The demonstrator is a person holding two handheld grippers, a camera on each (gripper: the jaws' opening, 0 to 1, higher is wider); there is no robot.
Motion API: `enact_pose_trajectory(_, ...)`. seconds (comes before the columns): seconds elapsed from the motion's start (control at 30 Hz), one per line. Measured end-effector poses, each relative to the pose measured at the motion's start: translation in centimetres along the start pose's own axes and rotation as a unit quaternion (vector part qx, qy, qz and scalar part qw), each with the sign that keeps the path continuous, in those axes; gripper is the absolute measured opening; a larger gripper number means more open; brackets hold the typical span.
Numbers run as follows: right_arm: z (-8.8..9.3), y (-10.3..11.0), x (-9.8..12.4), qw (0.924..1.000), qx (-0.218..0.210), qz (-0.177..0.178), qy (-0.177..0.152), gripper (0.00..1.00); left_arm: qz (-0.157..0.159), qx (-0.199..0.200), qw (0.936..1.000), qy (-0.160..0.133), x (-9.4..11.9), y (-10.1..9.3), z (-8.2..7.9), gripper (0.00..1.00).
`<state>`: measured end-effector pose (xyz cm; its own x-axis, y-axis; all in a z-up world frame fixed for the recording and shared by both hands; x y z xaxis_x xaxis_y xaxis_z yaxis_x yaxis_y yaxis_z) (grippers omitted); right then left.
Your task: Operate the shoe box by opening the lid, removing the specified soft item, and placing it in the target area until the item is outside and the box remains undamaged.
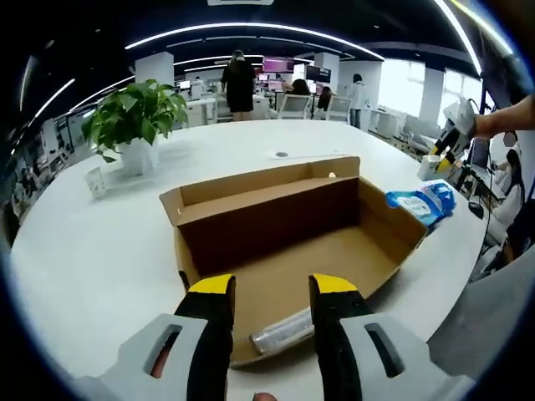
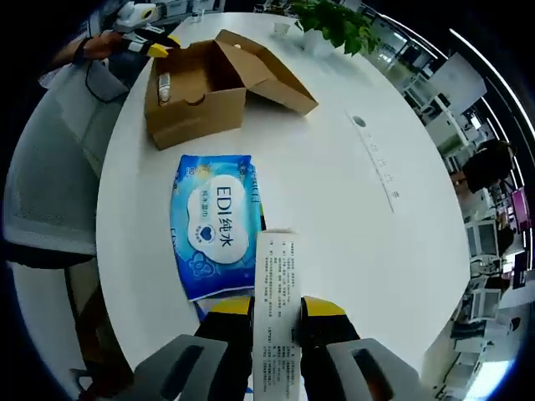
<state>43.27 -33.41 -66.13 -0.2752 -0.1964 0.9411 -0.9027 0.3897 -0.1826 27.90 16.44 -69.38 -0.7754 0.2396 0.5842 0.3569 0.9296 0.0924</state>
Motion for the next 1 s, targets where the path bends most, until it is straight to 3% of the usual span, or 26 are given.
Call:
enact_pose_trajectory(0.27,0.3,-1.5,-1.5,0.9997,0.02,-0.005,0.013,0.17,-0.012,0.003,0.9999,0.004,0.3,0.1,0.1,0.35)
enact_pose_trajectory(0.7,1.0,-3.8,-5.6,0.9991,0.027,-0.024,0.023,0.17,0.004,-0.018,0.9997,0.016,-0.4,-0.2,0.6,0.35)
enact_pose_trajectory(1.0,2.3,-3.3,-6.4,0.9985,0.029,-0.033,0.031,0.17,-0.001,-0.015,0.9997,0.021,-0.7,0.1,0.9,0.36)
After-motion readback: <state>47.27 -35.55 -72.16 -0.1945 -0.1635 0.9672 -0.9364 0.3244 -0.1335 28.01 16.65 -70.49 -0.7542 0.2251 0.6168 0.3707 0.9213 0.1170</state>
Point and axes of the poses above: the point that each gripper's makers call its tool centre point, and the gripper's own axes: x roughly backward along the fingers, y roughly to its left, z roughly out of its underside, the point moved 9 cm from there along x, roughly backward along the fingers, and after that the axes turned 10 degrees about -x, right-handed, at the moved point
